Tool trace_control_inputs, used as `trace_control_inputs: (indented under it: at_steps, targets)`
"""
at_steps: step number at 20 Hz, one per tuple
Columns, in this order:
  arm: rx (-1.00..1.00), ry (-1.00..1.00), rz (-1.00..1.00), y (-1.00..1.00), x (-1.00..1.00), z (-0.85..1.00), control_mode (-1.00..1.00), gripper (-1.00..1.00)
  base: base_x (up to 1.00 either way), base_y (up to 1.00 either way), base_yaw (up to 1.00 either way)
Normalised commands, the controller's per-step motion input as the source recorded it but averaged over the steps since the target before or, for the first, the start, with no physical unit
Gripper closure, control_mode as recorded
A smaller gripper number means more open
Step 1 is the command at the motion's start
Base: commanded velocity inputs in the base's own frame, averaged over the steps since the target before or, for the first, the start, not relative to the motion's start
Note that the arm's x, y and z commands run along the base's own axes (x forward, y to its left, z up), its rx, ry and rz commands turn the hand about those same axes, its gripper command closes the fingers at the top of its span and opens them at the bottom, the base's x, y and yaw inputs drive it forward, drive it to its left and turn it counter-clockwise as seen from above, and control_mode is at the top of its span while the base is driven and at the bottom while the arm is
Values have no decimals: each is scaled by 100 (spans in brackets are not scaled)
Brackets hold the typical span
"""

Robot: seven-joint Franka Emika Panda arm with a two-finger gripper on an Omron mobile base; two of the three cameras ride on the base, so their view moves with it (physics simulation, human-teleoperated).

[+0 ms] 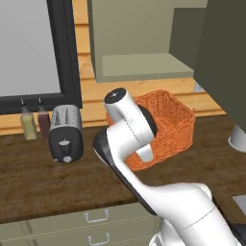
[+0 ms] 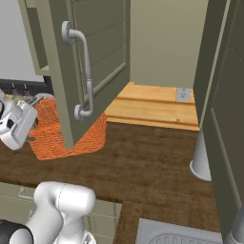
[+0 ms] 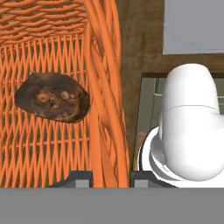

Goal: Open the cabinet, pick up the bread from the cabinet and place it in the basket. Then move the basket to the dining counter.

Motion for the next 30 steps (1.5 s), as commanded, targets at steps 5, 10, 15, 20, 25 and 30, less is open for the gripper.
trace_control_inputs:
  at_steps: [5, 10, 15, 20, 25, 30]
  targets:
    - [0, -13, 0, -1, -32, 8, -100, 100, 0, 0, 0]
    - [0, -9, 0, 0, -23, 7, 100, 100, -25, 3, 0]
    - [0, 0, 0, 0, 0, 0, 100, 100, -53, 83, 7]
    - [0, 0, 0, 0, 0, 0, 100, 100, -10, 100, 39]
    - [0, 0, 0, 0, 0, 0, 100, 100, -4, 82, 69]
    - [0, 0, 0, 0, 0, 0, 100, 100, 0, 70, 77]
